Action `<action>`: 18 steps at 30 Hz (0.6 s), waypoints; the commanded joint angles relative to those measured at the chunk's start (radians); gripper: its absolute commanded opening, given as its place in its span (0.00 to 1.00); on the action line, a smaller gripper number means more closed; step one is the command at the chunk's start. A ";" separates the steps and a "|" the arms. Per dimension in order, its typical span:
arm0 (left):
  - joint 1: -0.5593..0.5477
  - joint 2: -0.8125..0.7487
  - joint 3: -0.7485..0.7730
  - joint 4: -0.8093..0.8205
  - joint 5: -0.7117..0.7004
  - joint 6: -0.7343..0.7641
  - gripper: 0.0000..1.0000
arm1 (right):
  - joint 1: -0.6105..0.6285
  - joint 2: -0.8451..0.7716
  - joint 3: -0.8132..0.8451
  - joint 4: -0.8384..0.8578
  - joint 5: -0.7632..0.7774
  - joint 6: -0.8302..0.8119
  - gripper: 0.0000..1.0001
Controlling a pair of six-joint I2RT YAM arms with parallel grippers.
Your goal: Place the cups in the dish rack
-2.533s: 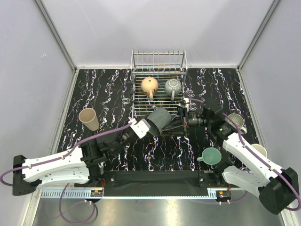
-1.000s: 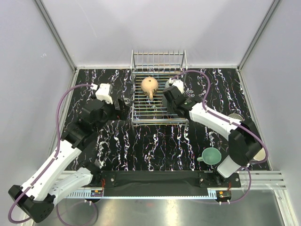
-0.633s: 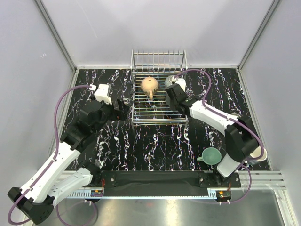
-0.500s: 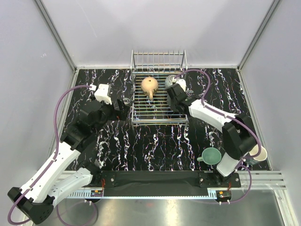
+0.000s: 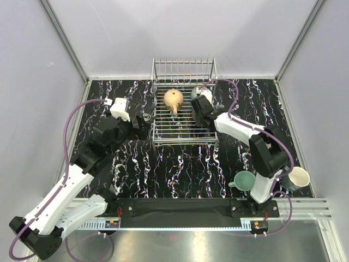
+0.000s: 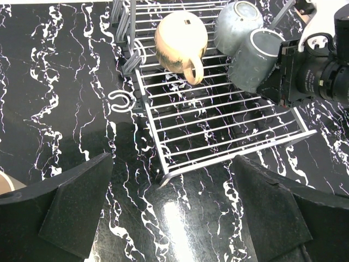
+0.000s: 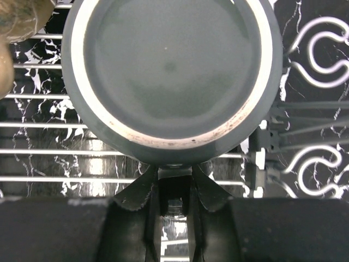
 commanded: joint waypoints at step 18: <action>0.005 0.019 -0.004 0.047 0.005 0.024 0.99 | -0.020 0.050 0.042 0.173 0.089 -0.075 0.34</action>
